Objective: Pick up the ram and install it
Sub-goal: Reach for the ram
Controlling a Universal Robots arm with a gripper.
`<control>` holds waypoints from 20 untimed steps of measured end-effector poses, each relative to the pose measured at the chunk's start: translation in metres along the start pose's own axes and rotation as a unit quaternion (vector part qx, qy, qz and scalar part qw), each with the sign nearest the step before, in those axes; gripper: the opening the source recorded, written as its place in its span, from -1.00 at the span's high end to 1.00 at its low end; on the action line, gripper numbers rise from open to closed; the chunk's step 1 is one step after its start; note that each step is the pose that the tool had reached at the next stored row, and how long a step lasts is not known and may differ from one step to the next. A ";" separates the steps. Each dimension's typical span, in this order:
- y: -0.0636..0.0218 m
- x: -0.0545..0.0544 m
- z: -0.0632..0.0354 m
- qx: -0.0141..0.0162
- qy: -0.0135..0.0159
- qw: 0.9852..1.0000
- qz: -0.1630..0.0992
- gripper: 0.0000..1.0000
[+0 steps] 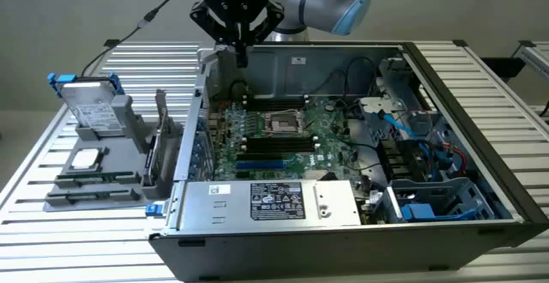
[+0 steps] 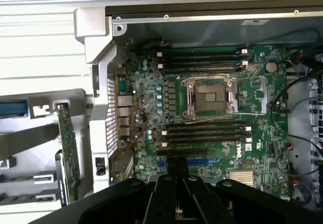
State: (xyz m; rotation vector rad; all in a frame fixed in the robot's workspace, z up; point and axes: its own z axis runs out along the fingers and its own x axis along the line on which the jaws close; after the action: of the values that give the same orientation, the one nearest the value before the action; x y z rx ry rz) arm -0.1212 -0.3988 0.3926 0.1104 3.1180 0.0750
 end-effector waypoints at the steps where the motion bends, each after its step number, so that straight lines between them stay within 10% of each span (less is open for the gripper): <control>1: 0.0000 0.000 0.0000 0.000 0.000 1.000 0.000 0.80; 8: 0.0006 0.005 -0.0002 0.000 0.000 1.000 -0.001 0.80; 14: 0.0003 0.032 -0.0002 0.000 0.008 1.000 0.000 0.80; 20: -0.0012 0.059 0.0024 0.000 0.009 1.000 0.000 0.80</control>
State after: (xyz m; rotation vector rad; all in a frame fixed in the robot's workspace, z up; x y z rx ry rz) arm -0.1801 -0.3957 0.3891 0.1095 3.1362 0.0757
